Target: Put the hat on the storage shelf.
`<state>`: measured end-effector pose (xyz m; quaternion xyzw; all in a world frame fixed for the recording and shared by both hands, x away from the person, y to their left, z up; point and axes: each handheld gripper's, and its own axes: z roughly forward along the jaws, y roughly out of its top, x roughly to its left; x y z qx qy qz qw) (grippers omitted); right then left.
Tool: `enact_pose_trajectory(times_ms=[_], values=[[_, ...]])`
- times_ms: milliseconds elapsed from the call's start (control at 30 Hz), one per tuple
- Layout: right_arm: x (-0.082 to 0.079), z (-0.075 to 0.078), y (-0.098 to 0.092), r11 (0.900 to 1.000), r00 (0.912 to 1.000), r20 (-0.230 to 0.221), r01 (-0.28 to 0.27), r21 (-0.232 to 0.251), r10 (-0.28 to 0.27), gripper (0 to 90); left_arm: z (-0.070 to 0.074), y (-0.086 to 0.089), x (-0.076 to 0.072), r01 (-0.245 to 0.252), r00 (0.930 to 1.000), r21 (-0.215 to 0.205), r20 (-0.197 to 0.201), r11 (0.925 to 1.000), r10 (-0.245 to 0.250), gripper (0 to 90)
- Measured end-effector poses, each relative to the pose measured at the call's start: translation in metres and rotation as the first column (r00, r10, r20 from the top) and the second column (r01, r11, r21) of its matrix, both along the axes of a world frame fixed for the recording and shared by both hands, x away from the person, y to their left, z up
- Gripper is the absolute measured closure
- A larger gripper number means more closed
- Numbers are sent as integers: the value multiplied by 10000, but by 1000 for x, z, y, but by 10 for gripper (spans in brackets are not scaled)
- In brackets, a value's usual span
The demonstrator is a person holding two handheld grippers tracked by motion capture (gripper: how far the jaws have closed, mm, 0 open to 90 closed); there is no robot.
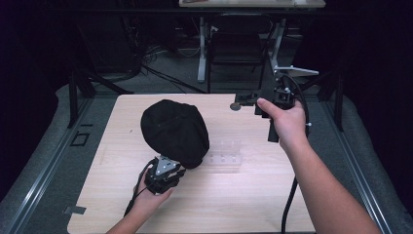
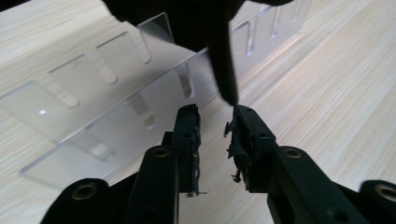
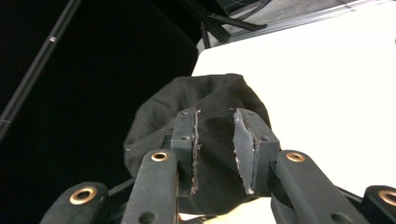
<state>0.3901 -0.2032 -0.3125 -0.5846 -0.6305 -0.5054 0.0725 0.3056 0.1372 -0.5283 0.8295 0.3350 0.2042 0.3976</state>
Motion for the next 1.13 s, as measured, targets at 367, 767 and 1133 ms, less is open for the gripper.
enact_pose_trajectory(times_ms=[367, 767, 1133], values=[[-19, -16, -10, 9850, 9969, 732, 421, -1674, -302, 653, 9, 37, -6, -664, 9976, -673, -240, 9955, 649, 544], [-43, -55, -22, 9458, 9908, 1263, 864, -3130, -487, 610, -3, 55, -5, -1202, 9925, -1028, -357, 9874, 1171, 511], [-69, -96, -28, 8994, 9675, 2490, 1472, -4115, -444, 540, -5, 42, -10, -708, 9975, -1145, -66, 9909, 705, 489]])
